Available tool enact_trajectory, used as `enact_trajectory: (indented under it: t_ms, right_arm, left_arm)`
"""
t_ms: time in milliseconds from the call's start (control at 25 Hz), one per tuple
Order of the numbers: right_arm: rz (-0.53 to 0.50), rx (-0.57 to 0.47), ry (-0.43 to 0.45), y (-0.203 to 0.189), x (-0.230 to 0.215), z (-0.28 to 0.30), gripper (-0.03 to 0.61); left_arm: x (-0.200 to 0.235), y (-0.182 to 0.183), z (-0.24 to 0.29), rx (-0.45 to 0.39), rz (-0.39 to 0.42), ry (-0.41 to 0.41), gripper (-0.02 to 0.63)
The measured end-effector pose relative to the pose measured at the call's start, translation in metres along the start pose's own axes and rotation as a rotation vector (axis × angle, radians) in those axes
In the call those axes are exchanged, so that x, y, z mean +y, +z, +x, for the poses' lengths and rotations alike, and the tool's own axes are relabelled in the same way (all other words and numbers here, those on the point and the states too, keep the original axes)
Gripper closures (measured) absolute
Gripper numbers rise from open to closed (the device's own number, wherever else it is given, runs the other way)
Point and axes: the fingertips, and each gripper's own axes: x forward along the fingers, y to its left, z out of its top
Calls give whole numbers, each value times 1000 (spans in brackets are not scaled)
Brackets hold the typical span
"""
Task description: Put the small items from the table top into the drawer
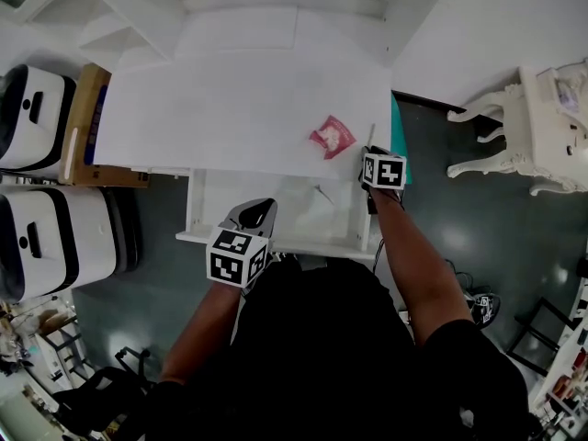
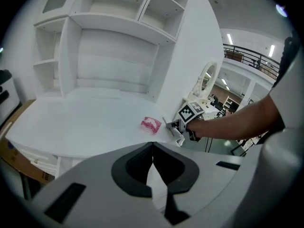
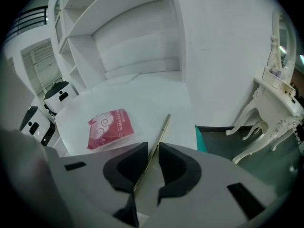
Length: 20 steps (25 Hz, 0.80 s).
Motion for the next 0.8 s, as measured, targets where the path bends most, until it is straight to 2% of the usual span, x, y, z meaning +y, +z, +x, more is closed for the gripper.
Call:
enact_trajectory:
  t_ms: [320, 600, 680, 800]
  right_arm:
    - [101, 11, -10, 1, -10, 2, 529]
    - [303, -2, 72, -1, -16, 2, 534]
    - [333, -20, 90, 0, -15, -4, 534]
    - [327, -56, 114, 3, -7, -16, 534]
  left_arm:
    - [15, 1, -6, -10, -18, 22, 603]
    - [18, 0, -10, -20, -24, 17, 603]
    - [17, 0, -11, -21, -23, 12, 603]
    - [16, -2, -12, -23, -18, 5, 603]
